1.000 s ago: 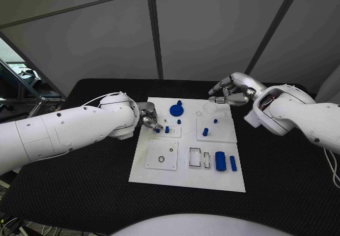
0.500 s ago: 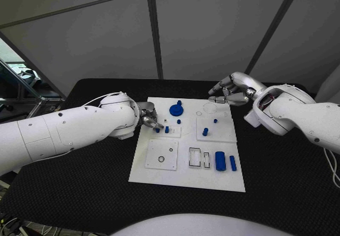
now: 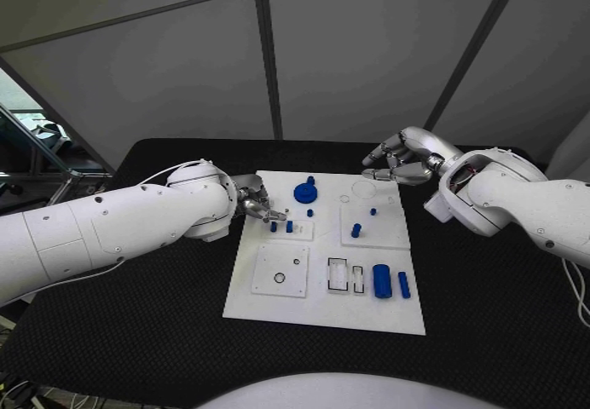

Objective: Assemble the parts on the task board

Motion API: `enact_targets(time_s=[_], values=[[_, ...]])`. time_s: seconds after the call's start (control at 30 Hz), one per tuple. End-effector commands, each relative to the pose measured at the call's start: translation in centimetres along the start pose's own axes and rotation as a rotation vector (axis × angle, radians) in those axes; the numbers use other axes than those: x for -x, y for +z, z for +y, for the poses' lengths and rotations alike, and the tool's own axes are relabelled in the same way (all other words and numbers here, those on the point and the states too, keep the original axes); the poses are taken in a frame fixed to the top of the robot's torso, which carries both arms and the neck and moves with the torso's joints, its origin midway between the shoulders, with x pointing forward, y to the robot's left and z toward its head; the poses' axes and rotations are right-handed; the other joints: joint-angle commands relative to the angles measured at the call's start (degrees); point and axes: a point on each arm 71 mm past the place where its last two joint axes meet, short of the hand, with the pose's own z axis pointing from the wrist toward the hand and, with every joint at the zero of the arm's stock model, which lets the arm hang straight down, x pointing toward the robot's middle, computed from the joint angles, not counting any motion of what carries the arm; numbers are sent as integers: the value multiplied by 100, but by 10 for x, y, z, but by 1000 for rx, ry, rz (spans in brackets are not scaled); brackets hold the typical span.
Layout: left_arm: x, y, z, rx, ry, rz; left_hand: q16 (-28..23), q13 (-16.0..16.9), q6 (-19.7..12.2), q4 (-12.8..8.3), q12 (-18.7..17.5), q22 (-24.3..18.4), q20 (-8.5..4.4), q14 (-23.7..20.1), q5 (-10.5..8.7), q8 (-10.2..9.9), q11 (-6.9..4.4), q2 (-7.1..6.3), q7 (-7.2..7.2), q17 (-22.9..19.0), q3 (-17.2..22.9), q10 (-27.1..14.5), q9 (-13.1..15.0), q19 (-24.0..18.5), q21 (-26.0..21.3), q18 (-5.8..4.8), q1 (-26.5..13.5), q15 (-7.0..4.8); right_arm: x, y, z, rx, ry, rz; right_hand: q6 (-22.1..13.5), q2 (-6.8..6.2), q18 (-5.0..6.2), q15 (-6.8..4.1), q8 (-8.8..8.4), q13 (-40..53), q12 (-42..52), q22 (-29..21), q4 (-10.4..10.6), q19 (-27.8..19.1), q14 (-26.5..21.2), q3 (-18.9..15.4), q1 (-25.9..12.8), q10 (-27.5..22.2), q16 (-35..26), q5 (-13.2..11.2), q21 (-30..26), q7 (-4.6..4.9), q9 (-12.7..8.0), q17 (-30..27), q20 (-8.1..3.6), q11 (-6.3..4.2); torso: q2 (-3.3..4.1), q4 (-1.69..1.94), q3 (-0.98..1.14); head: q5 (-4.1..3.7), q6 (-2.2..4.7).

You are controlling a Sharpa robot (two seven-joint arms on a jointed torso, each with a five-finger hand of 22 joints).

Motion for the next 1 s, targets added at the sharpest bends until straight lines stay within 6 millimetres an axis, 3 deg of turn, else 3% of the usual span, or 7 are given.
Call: enact_targets(time_s=[0.03,0.2,0.37,0.5,0.6,0.73,1.0], values=[[7,-1,-1,-30,-102,-63,14,-135,-60,24,-120,1167,-4,605,6,-42,14,38,29,1509,-125,-106,12,333,-128,-970,-32,-1,2,0,1,8,4,-8,38,1,99,-42,20,-6,22,-5,39,-2,365,6,-71,-7,-32,-28,-24,-3,-9,480,-7,-6,2,-2,5,-6,15],[14,-2,1,-74,-194,-114,14,-755,-286,38,-637,793,64,605,19,-203,115,147,137,1509,-450,-511,-35,30,-721,-824,-81,81,2,1,-1,3,4,-12,35,5,101,-42,19,-14,15,-17,43,-9,359,7,-72,-13,-47,-23,-32,-3,-10,453,-7,-6,1,-1,2,-26,31],[18,-3,-4,-182,-279,-142,0,-1866,-741,3,-1582,-37,204,599,37,-546,322,339,380,1496,-636,-1389,-270,-660,-2063,-544,232,264,3,2,-2,-1,4,-14,33,8,101,-42,18,-13,16,-18,44,-10,360,9,-72,-13,-45,-16,-34,-3,-11,457,-7,-7,4,2,4,-37,48],[20,-4,-14,-315,-323,-140,-2885,-2472,-1092,-138,-2281,-1536,407,-913,16,-825,586,346,635,-961,-676,-2275,-629,-1951,-4472,-134,1033,501,3,2,-2,-2,5,-15,30,12,102,-42,18,-12,17,-21,46,-11,358,11,-69,-12,-49,-3,-36,-4,-12,451,-7,-7,8,0,7,-59,69],[20,-4,-25,-409,-313,-138,-4533,-2911,-1255,-315,-2832,-2069,576,-1956,12,-1039,765,327,810,-2285,-635,-2801,-931,-2473,-5301,-114,1619,664,3,2,-2,-1,5,-14,30,12,102,-42,18,-12,17,-21,46,-11,358,12,-69,-12,-50,-2,-37,-4,-12,450,-7,-7,10,-7,7,-80,84],[19,-4,-37,-494,-239,-156,-5065,-3464,-1238,-477,-3316,-2518,700,-2279,6,-1253,819,271,871,-2841,-653,-2927,-1329,-2648,-5859,-64,2101,780,2,2,-2,-1,6,-13,30,12,103,-43,19,-12,18,-24,46,-12,356,13,-67,-12,-54,3,-39,-4,-12,443,-7,-8,10,-12,9,-98,98],[9,3,-54,-575,-13,-198,-5163,-4279,-876,-722,-3799,-2964,704,-2132,19,-1539,829,159,768,-3472,-770,-2845,-2027,-2327,-6233,-65,2559,737,1,3,1,4,9,-8,31,13,103,-43,19,-8,21,-26,44,-13,356,15,-63,-9,-54,7,-40,-5,-12,443,-7,-9,10,-14,10,-124,119]])
